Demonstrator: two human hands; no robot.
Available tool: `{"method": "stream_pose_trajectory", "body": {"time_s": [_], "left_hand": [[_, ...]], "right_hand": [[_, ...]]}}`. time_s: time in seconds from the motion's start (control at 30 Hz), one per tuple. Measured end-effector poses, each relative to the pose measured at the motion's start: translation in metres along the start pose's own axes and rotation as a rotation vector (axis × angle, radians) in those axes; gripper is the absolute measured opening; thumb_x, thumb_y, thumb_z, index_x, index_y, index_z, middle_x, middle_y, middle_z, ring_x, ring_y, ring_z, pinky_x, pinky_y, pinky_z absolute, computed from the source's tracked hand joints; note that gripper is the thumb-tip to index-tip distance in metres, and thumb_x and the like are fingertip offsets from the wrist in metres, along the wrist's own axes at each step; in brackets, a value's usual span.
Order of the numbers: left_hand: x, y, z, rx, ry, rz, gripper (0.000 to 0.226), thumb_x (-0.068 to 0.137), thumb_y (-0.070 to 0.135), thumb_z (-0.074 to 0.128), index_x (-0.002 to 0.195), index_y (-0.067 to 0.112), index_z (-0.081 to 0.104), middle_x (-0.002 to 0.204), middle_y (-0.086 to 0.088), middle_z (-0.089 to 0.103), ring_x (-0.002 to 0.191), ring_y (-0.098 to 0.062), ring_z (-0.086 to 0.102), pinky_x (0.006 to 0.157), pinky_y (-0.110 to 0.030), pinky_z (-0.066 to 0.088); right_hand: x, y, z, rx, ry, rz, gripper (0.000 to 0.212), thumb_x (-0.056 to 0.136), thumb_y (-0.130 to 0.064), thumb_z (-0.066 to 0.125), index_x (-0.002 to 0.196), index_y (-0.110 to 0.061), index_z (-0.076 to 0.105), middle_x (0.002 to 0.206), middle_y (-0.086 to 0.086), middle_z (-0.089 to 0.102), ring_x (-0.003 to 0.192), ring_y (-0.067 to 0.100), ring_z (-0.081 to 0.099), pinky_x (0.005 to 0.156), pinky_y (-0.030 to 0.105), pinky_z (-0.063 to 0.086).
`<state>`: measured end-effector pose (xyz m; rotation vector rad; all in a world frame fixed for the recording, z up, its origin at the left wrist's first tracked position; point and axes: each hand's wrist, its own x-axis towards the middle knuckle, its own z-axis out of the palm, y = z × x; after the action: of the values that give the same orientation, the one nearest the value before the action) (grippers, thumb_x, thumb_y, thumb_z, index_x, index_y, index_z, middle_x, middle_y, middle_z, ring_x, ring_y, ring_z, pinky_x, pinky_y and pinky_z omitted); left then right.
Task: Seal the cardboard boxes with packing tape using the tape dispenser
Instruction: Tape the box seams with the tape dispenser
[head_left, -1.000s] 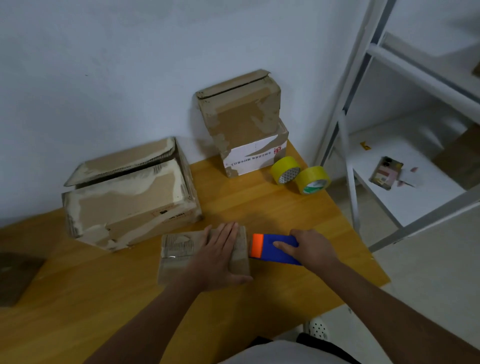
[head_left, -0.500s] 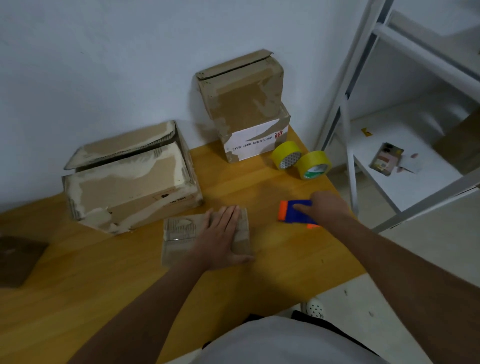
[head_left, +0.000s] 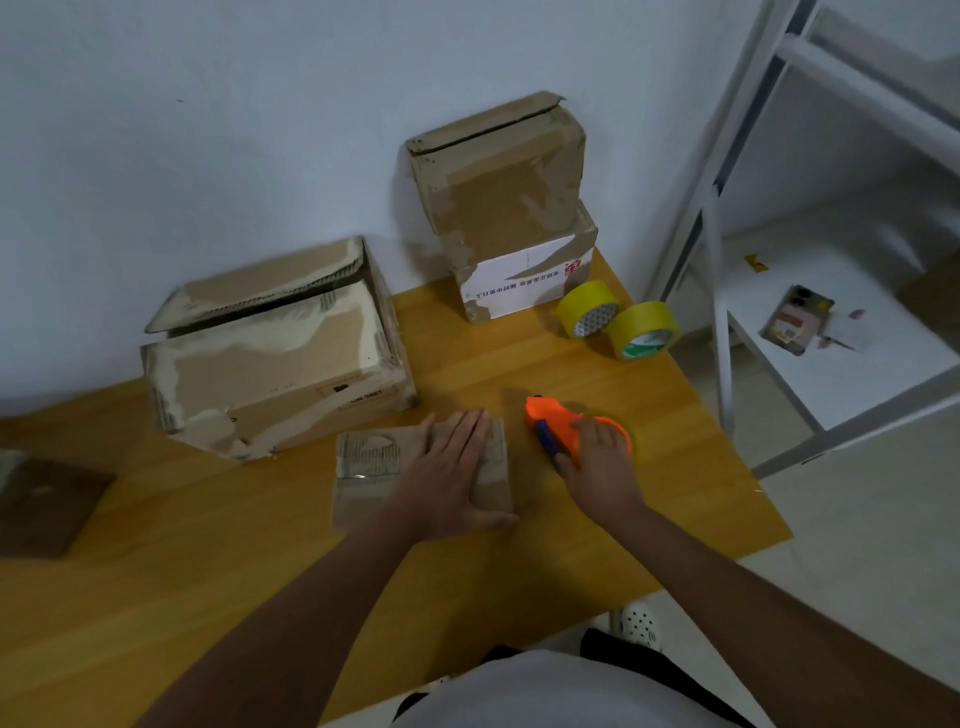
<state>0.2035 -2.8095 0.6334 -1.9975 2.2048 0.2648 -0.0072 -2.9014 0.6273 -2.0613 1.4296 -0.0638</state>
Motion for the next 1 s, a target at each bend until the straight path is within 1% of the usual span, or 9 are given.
{"method": "stream_pose_trajectory", "body": {"time_s": [0.07, 0.17, 0.33, 0.43, 0.57, 0.73, 0.83, 0.93, 1.0], "left_hand": [[0.000, 0.001, -0.001, 0.007, 0.007, 0.004, 0.129, 0.067, 0.098, 0.021, 0.157, 0.009, -0.004, 0.165, -0.006, 0.005, 0.152, -0.022, 0.003, 0.121, -0.051, -0.010], [-0.001, 0.001, -0.001, -0.021, 0.018, 0.025, 0.123, 0.071, 0.091, 0.026, 0.157, 0.005, 0.007, 0.164, -0.010, 0.014, 0.151, -0.025, 0.012, 0.121, -0.054, -0.001], [-0.001, -0.001, 0.002, 0.003, -0.011, 0.031, 0.112, 0.079, 0.077, 0.035, 0.156, 0.009, -0.007, 0.165, -0.010, 0.003, 0.153, -0.024, -0.001, 0.120, -0.053, -0.010], [-0.001, 0.000, -0.001, -0.005, -0.022, 0.035, 0.115, 0.077, 0.080, 0.036, 0.157, 0.005, 0.004, 0.164, -0.012, 0.011, 0.152, -0.027, 0.008, 0.121, -0.055, -0.002], [-0.002, 0.003, -0.006, -0.005, 0.009, 0.047, 0.114, 0.075, 0.080, 0.032, 0.154, 0.000, 0.022, 0.158, -0.016, 0.029, 0.148, -0.030, 0.024, 0.118, -0.058, 0.005], [-0.004, 0.004, -0.001, 0.023, -0.006, 0.082, 0.118, 0.075, 0.084, 0.041, 0.156, 0.004, 0.010, 0.162, -0.012, 0.019, 0.151, -0.027, 0.015, 0.119, -0.054, -0.003], [0.003, 0.004, -0.006, 0.095, -0.062, 0.251, 0.121, 0.071, 0.088, 0.032, 0.157, 0.008, 0.000, 0.165, -0.010, 0.010, 0.151, -0.025, 0.008, 0.117, -0.051, -0.011], [0.023, 0.007, -0.021, 0.194, -0.082, 0.482, 0.124, 0.069, 0.089, 0.037, 0.157, 0.010, -0.003, 0.163, -0.002, -0.011, 0.151, -0.019, -0.012, 0.115, -0.047, -0.022], [0.029, 0.010, -0.031, 0.239, -0.068, 0.551, 0.124, 0.071, 0.085, 0.046, 0.156, 0.010, -0.005, 0.159, -0.002, -0.022, 0.149, -0.019, -0.022, 0.114, -0.046, -0.025]], "right_hand": [[-0.017, -0.024, -0.001, 0.304, 0.044, -0.061, 0.041, 0.100, -0.020, 0.050, 0.140, -0.008, 0.046, 0.142, 0.009, 0.050, 0.131, 0.024, 0.044, 0.107, 0.030, 0.032], [-0.043, -0.061, 0.014, 0.618, -0.114, -0.024, 0.045, 0.103, -0.023, 0.043, 0.148, -0.014, 0.039, 0.148, 0.003, 0.046, 0.134, 0.019, 0.044, 0.109, 0.028, 0.034], [-0.038, -0.085, 0.033, 0.667, -0.124, 0.028, 0.059, 0.103, -0.028, 0.041, 0.155, -0.016, 0.015, 0.154, 0.006, 0.037, 0.137, 0.020, 0.040, 0.105, 0.025, 0.032], [-0.020, -0.087, 0.036, 0.634, -0.138, 0.073, 0.056, 0.105, -0.024, 0.037, 0.155, -0.014, 0.014, 0.157, 0.008, 0.030, 0.141, 0.024, 0.035, 0.103, 0.022, 0.029], [-0.011, -0.080, 0.038, 0.584, -0.171, 0.074, 0.054, 0.105, -0.023, 0.035, 0.155, -0.014, 0.016, 0.151, 0.011, 0.040, 0.134, 0.028, 0.044, 0.101, 0.025, 0.034], [-0.025, -0.071, 0.034, 0.623, -0.170, 0.035, 0.058, 0.104, -0.023, 0.041, 0.155, -0.014, 0.016, 0.152, 0.009, 0.039, 0.136, 0.026, 0.043, 0.108, 0.033, 0.036], [-0.044, -0.051, 0.026, 0.682, -0.131, 0.023, 0.062, 0.100, -0.023, 0.051, 0.153, -0.015, 0.021, 0.150, 0.004, 0.041, 0.137, 0.020, 0.042, 0.105, 0.025, 0.037], [-0.045, -0.036, 0.010, 0.723, -0.002, 0.084, 0.062, 0.099, -0.034, 0.049, 0.153, -0.016, 0.023, 0.153, 0.002, 0.036, 0.140, 0.018, 0.037, 0.110, 0.032, 0.036], [-0.040, -0.032, 0.002, 0.666, -0.002, 0.058, 0.055, 0.101, -0.032, 0.044, 0.151, -0.015, 0.029, 0.148, 0.006, 0.044, 0.134, 0.022, 0.044, 0.097, 0.020, 0.042]]}}
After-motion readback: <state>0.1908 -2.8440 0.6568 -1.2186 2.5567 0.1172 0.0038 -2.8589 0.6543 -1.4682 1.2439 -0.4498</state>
